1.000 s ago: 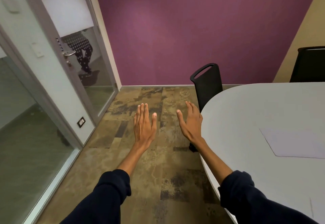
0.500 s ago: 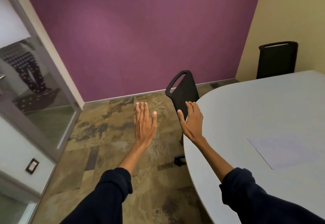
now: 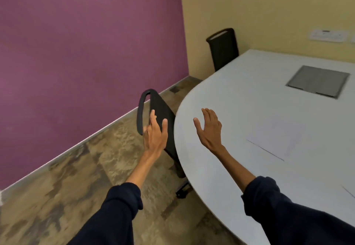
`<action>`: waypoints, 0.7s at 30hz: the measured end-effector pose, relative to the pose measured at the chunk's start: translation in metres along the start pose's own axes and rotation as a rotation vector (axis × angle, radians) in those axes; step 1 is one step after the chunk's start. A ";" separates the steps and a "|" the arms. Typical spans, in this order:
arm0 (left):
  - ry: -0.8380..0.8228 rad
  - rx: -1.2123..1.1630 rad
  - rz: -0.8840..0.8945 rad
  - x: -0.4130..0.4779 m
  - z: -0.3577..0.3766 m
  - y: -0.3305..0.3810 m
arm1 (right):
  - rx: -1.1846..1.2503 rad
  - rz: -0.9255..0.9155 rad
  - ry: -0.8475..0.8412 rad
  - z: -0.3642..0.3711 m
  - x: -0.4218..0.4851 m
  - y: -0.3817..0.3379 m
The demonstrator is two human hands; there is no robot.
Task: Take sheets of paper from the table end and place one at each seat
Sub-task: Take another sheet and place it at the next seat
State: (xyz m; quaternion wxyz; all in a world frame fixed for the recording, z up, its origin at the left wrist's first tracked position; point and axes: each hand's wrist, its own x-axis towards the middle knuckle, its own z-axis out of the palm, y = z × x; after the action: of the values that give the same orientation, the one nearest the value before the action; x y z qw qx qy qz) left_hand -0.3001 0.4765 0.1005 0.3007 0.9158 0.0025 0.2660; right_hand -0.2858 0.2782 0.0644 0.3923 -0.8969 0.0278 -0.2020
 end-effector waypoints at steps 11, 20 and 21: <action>-0.293 -0.119 0.156 0.055 0.129 0.042 | -0.106 0.326 0.216 -0.035 0.040 0.103; -0.475 -0.103 0.311 0.071 0.250 0.118 | -0.170 0.491 0.353 -0.090 0.074 0.200; -0.480 -0.107 0.316 0.070 0.261 0.123 | -0.183 0.507 0.354 -0.096 0.075 0.210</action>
State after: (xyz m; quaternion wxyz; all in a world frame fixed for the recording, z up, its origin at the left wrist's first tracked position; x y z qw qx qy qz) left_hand -0.1318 0.2437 0.0254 0.2954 0.9245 -0.2253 0.0848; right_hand -0.2313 0.0511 -0.0013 0.3369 -0.8439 0.3363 -0.2474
